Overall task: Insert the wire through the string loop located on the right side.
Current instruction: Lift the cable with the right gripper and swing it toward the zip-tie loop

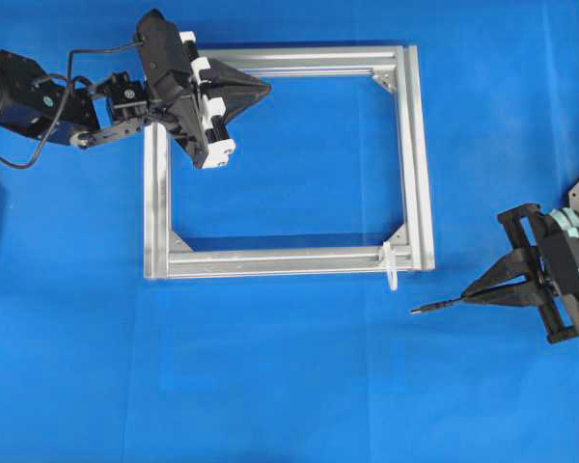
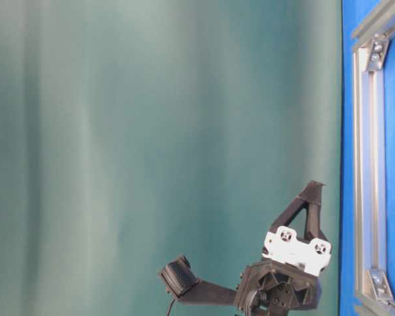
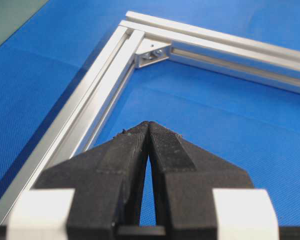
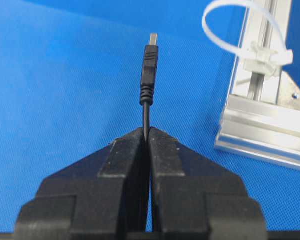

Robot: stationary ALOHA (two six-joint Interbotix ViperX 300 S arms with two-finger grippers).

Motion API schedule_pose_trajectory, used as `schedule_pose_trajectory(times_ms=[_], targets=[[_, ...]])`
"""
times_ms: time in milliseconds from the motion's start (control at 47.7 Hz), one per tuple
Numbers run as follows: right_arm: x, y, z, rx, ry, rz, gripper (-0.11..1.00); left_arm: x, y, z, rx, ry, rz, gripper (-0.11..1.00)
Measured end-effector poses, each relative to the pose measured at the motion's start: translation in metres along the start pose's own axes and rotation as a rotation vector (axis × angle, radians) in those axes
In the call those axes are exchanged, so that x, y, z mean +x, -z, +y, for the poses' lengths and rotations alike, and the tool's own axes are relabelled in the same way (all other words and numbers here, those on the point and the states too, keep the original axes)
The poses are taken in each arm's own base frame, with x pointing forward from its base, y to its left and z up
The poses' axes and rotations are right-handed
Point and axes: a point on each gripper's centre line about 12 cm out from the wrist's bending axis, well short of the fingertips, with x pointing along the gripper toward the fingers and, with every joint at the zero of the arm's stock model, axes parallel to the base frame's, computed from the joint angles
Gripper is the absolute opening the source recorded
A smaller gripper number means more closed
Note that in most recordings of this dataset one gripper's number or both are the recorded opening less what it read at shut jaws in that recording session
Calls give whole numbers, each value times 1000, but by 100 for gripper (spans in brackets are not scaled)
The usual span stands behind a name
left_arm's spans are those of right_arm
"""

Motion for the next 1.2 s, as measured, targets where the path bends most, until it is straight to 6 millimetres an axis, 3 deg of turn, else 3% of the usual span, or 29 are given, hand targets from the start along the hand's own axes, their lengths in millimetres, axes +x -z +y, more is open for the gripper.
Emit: schedule_pose_trajectory(times_ms=[210,671,1195], targets=[[0,0,-3,2,15,-2,-4,0,0,0,-3,-1,-2,0],[-4,-5,-40,83,173,-37,-4,0,0,0,-6,-1,-2,0],[-4,-5,-39,75,170,-39,-4,0,0,0,-5,0,0,0]])
